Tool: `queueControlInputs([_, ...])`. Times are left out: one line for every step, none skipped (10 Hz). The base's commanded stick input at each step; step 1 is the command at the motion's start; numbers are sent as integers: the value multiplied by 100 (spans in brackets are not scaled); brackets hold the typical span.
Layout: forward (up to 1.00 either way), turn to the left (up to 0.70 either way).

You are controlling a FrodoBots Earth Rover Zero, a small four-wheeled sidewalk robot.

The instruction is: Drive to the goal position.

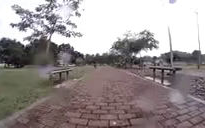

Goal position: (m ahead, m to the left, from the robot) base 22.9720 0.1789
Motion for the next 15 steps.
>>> queueControlInputs([70, 0])
queueControlInputs([70, 0])
queueControlInputs([70, 0])
queueControlInputs([70, 0])
queueControlInputs([70, 0])
queueControlInputs([70, 0])
queueControlInputs([70, 0])
queueControlInputs([70, 0])
queueControlInputs([70, 0])
queueControlInputs([70, 0])
queueControlInputs([70, 0])
queueControlInputs([70, 0])
queueControlInputs([70, 0])
queueControlInputs([70, 0])
queueControlInputs([70, 0])
